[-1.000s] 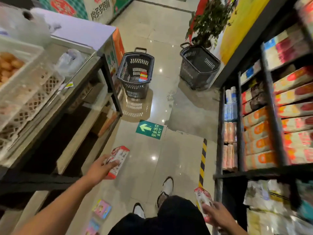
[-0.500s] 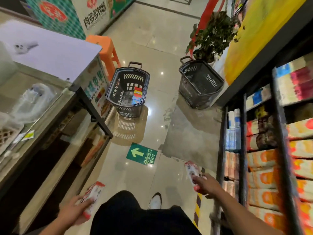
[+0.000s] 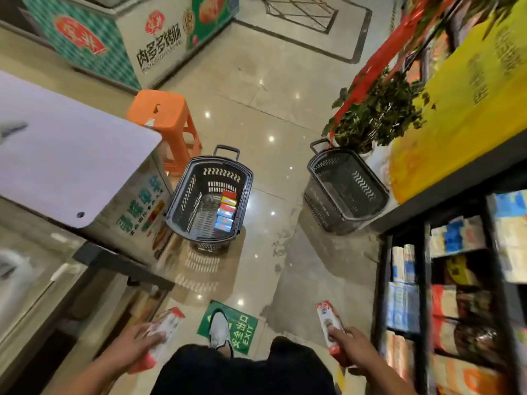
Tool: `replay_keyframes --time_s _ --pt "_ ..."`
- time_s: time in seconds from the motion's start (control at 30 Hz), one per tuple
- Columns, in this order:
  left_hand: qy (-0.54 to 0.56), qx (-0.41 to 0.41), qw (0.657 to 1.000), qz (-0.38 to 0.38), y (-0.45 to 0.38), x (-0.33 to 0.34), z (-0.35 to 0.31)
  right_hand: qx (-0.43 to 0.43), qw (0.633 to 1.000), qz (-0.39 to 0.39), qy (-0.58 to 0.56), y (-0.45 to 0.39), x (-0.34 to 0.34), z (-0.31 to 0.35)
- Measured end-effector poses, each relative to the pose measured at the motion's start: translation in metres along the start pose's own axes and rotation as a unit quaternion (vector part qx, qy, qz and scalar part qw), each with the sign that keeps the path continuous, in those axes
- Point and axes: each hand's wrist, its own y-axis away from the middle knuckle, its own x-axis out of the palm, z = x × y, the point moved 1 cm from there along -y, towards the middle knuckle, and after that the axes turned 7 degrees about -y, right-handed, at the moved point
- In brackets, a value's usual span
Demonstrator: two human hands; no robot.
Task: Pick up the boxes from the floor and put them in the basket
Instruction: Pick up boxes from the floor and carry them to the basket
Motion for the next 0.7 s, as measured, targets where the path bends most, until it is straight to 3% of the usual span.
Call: replay_keyframes --time_s 0.13,0.23,0.33,0.4,0.57,0.7 --pt "0.015 0.068 0.995 -0.074 -0.053 -0.079 -0.140 0.021 1.000 -0.016 -0.005 -0.028 -0.021 0.053" --pt "0.097 0.117 0.985 -0.082 -0.083 -0.121 -0.233 0.014 1.000 -0.008 0.021 -0.055 -0.036 0.104" --pt "0.101 0.144 0.979 -0.106 -0.114 -0.139 -0.296 0.011 0.998 0.003 0.059 -0.103 -0.057 0.150" --pt "0.125 0.119 0.977 -0.126 -0.136 -0.136 -0.311 0.000 0.996 0.030 0.079 -0.146 -0.075 0.182" --pt "0.214 -0.031 0.969 -0.120 -0.152 -0.098 -0.306 -0.047 0.982 0.082 0.166 -0.215 -0.117 0.328" --pt "0.321 -0.142 0.930 -0.107 -0.144 -0.057 -0.306 -0.117 0.964 0.072 0.229 -0.309 -0.154 0.439"
